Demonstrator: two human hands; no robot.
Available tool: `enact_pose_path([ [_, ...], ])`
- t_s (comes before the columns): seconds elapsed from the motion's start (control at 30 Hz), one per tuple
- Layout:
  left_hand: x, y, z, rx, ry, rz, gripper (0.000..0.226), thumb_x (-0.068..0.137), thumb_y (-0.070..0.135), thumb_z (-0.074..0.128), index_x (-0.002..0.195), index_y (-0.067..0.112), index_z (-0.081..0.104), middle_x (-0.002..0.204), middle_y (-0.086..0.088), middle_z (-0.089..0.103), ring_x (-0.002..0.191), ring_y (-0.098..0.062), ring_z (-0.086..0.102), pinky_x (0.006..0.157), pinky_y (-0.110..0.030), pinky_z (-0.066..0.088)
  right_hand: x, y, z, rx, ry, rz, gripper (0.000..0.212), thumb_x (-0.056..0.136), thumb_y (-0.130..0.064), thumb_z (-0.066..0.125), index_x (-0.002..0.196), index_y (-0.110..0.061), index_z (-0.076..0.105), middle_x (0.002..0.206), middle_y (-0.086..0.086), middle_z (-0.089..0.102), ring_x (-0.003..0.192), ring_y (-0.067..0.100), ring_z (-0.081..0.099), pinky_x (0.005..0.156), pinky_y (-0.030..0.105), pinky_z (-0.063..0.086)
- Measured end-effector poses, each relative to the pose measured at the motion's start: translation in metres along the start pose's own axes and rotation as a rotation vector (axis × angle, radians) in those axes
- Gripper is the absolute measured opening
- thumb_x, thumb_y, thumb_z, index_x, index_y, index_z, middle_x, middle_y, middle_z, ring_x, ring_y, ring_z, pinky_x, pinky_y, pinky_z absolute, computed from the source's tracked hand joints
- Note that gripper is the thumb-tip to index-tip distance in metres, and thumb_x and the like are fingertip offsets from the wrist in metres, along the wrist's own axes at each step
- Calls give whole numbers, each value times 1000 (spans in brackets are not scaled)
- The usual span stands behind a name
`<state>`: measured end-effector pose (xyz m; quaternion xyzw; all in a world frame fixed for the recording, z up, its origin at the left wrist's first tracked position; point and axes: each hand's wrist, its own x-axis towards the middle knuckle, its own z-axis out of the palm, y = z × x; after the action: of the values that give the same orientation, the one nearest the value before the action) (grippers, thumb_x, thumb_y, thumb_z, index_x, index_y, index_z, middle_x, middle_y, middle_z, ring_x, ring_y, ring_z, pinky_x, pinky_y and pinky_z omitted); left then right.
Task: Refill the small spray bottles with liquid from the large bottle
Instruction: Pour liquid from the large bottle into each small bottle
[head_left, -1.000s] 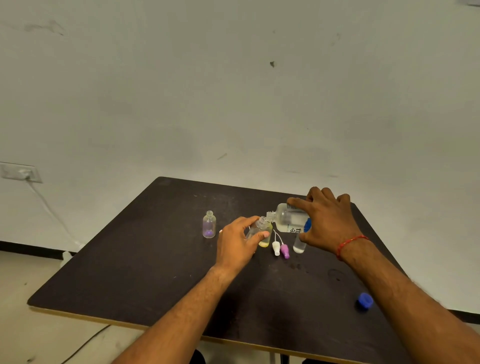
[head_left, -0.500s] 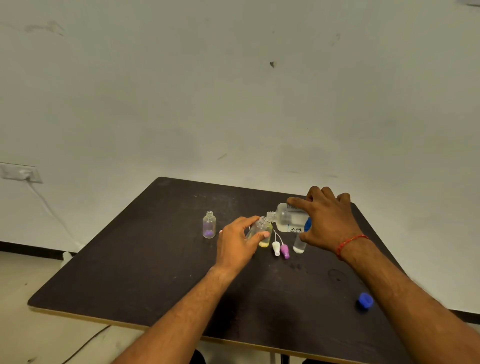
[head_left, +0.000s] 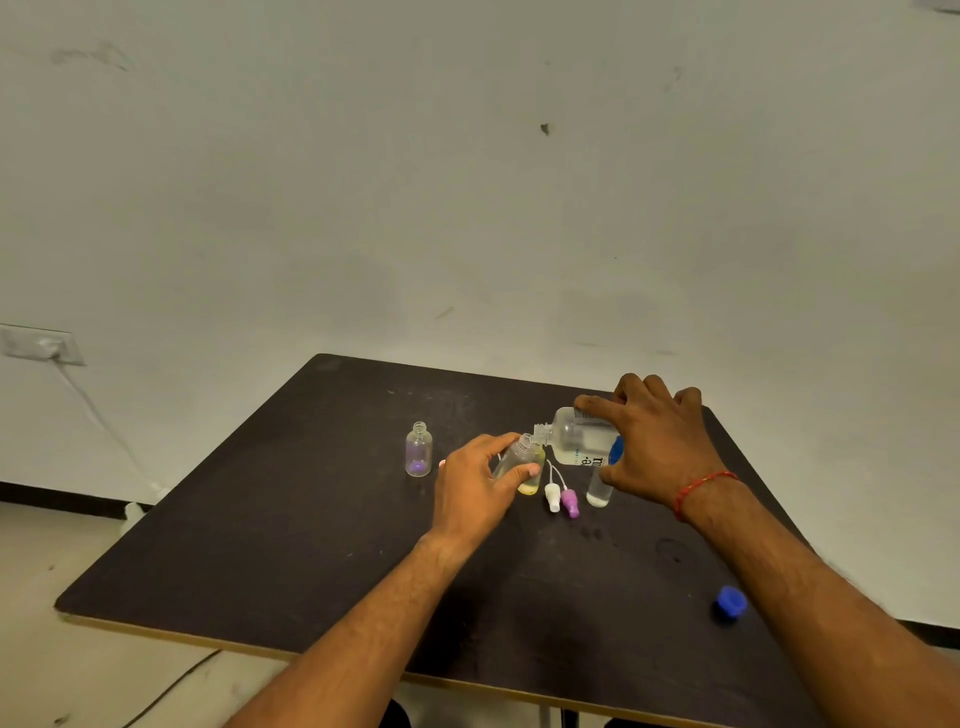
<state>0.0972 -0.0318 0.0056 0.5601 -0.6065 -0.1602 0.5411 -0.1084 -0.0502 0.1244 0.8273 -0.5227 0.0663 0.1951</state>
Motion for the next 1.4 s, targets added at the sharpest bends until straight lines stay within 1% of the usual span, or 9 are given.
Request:
enact_pose_path([
  [0.33,0,1,1,-16,3,6,50,80,48,78,125,30,68,113,16,69,98,-2,64,80,-29,58,-4,-1,5,53,-21,43,79,72,-52,68,142,-46,32,118,-5,44,114,17,41,96,42,32],
  [0.63,6,-3,-2,-72,24,-27,47,80,46,80,124,31,70,113,22,69,94,-2,68,81,-23,57,-18,-8,20,317,-15,166,73,72,-57,68,135,-39,37,119,-10,54,106,12,55,93,40,34],
  [0.7,10,-9,-4,-73,23,-47,46,81,44,79,124,30,69,112,23,70,91,-7,69,80,-23,58,-20,-8,26,389,0,206,71,72,-60,69,132,-38,38,118,-12,56,103,11,57,92,39,35],
  [0.77,15,-16,-5,-64,23,-82,47,83,40,79,127,27,69,113,19,71,89,-7,69,78,-15,54,-21,-8,31,469,15,245,69,71,-61,72,128,-36,42,117,-12,59,103,11,59,93,40,38],
  [0.87,22,-29,-5,-49,29,-137,42,84,35,79,125,26,70,99,24,69,84,2,62,74,-6,45,-26,-9,38,591,26,295,69,68,-58,77,124,-34,45,118,-11,62,107,14,61,97,48,46],
  [0.97,32,-45,-2,-37,25,-194,41,86,31,78,125,24,69,106,18,70,91,1,63,78,-10,45,-31,-12,45,665,26,318,72,66,-56,80,124,-36,45,119,-10,63,107,14,62,95,51,50],
  [1.1,45,-65,8,-13,9,-248,42,87,28,77,127,20,67,114,6,73,106,-9,66,93,-27,54,-36,-15,51,709,11,345,70,63,-57,81,120,-38,45,117,-13,62,107,14,62,95,51,51],
  [1.3,56,-81,21,59,-47,-293,39,89,27,75,126,20,66,113,4,73,107,-13,66,94,-34,55,-37,-12,55,735,1,375,70,61,-59,80,118,-39,45,116,-13,62,104,13,62,95,51,52],
  [1.4,57,-88,25,80,-63,-302,39,88,29,75,126,21,66,114,4,73,108,-13,67,94,-36,56,-38,-9,54,744,15,380,66,61,-58,80,112,-43,42,106,-20,57,98,8,58,94,50,53],
])
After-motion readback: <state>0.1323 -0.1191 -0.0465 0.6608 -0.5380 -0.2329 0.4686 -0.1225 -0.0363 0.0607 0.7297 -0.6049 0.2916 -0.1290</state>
